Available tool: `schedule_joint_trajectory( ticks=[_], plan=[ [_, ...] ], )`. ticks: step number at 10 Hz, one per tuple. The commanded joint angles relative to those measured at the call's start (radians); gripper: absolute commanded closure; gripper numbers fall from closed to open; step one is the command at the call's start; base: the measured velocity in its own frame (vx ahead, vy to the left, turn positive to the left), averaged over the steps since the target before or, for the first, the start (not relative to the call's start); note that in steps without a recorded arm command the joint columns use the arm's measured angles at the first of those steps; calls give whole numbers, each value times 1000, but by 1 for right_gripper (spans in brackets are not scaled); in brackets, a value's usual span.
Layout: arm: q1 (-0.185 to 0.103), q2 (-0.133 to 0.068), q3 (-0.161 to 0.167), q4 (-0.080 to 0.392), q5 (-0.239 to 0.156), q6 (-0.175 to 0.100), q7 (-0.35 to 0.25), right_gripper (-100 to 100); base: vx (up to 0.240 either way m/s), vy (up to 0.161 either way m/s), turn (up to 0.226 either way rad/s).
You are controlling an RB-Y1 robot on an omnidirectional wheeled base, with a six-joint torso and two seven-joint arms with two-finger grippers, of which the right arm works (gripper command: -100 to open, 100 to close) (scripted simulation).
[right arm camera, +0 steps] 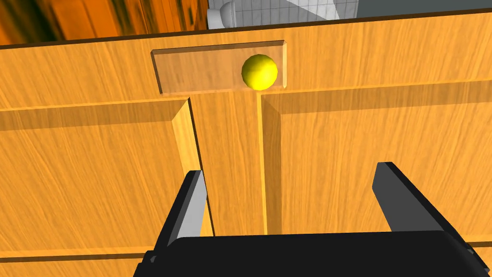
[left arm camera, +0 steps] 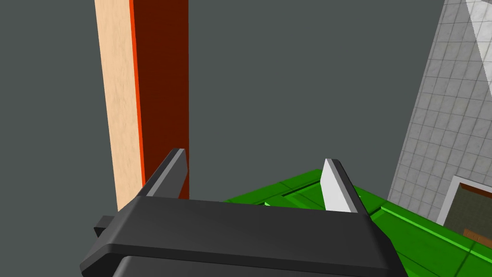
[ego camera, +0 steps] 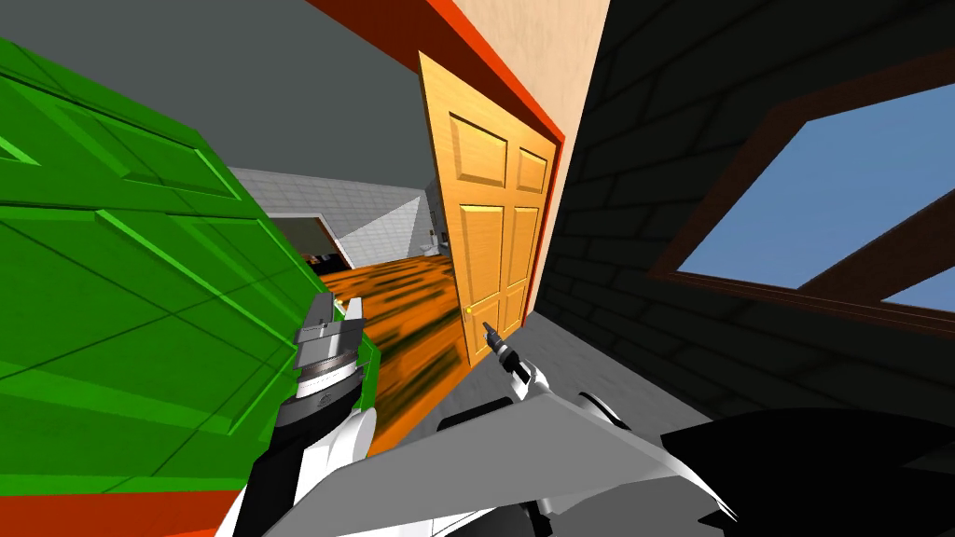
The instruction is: Push the door open
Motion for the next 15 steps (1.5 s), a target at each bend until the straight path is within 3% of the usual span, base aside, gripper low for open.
schedule_joint_trajectory(
  ticks=[1,10,11,15],
  plan=[
    [0,1,-3,1,-2,0,4,-100,161,52,18],
    [-2,19,-18,14,-17,2,28,-100,174,71,29],
    [-2,19,-18,14,-17,2,28,100,-11,-2,-9],
    [-2,19,-18,14,-17,2,28,100,-16,-6,3]
  ],
)
